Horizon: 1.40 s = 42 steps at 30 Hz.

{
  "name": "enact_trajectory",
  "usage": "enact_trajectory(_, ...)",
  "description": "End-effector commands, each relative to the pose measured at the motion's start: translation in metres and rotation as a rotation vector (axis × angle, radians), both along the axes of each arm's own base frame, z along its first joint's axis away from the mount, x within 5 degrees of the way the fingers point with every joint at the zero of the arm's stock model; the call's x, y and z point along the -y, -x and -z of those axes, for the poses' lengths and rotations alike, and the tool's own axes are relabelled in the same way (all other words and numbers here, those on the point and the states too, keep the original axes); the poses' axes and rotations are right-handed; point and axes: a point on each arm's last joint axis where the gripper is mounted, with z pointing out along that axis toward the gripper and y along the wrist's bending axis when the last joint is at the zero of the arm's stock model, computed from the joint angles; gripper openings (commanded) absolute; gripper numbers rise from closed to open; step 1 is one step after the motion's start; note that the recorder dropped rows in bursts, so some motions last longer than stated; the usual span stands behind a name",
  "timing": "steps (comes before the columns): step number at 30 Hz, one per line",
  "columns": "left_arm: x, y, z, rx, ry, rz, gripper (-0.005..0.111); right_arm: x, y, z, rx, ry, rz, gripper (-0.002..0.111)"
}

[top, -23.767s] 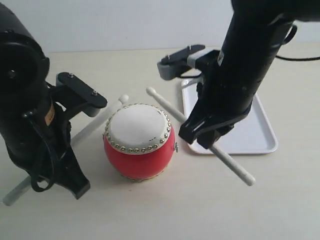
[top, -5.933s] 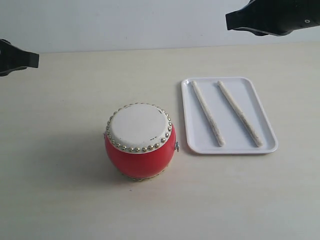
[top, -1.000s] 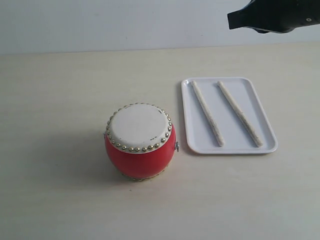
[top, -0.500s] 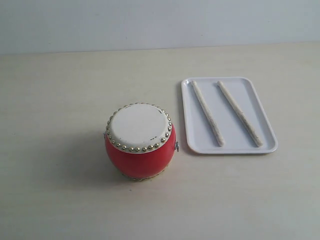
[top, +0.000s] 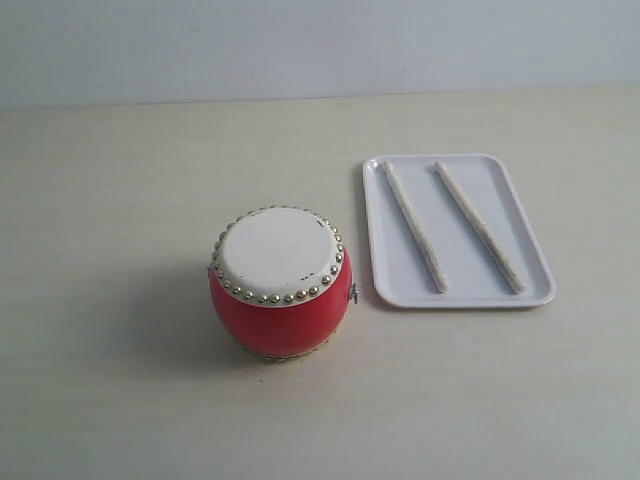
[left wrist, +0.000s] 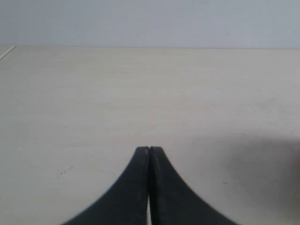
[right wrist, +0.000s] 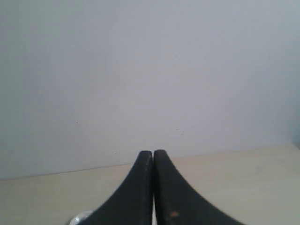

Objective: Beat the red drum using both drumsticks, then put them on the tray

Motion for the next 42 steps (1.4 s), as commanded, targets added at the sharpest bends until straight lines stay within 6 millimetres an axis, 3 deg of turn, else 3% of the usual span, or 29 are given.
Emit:
enact_trajectory(1,0.000,0.000,0.000,0.004,0.005,0.002,0.000,0.006,0.023,0.021,0.035,0.007,0.055,0.000)
enact_trajectory(6,0.000,0.000,0.000,0.004,0.005,0.002,0.000,0.005,0.042,0.042,0.079,0.114,0.041,0.000)
enact_trajectory(12,0.000,0.000,0.000,0.004,0.005,0.002,0.000,0.005,0.054,0.061,0.114,0.124,0.043,0.000)
enact_trajectory(32,0.000,0.000,0.000,0.004,0.005,0.002,0.000,0.009,0.050,0.141,-0.046,0.090,0.115,0.000)
enact_trajectory(42,0.000,0.000,0.000,0.004,0.005,0.002,0.000,0.011,0.052,0.149,-0.141,0.088,0.127,0.000)
